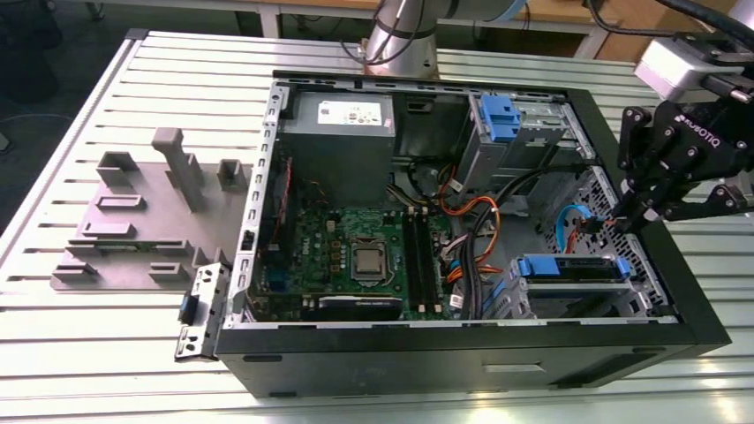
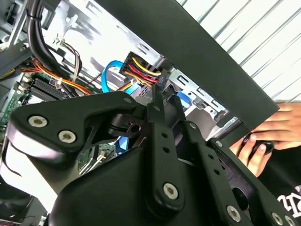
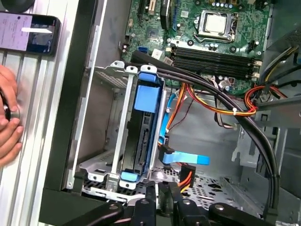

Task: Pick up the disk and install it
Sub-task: 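Insert the first disk wire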

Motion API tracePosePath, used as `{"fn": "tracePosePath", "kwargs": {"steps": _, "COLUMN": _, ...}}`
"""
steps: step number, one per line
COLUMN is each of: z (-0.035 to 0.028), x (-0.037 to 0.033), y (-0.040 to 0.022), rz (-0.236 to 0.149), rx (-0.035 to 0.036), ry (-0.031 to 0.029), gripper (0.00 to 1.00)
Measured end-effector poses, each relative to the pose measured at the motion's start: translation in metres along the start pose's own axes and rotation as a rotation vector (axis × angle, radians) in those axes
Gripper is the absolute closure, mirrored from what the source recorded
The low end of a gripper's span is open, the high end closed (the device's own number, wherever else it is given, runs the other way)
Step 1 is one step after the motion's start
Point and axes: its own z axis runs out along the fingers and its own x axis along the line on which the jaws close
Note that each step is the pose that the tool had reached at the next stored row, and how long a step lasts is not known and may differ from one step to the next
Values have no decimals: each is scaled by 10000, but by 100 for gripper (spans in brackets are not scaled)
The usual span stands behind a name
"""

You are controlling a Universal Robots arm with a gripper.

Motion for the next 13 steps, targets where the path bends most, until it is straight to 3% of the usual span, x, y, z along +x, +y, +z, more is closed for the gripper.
{"fn": "tracePosePath", "kwargs": {"steps": 6, "z": 14, "x": -51, "y": -9, "rz": -102, "rx": 6, "ry": 34, "gripper": 75}}
{"fn": "tracePosePath", "kwargs": {"steps": 10, "z": 30, "x": -55, "y": -9, "rz": -101, "rx": -21, "ry": 195, "gripper": 75}}
{"fn": "tracePosePath", "kwargs": {"steps": 13, "z": 42, "x": -58, "y": -10, "rz": -98, "rx": -47, "ry": 350, "gripper": 75}}
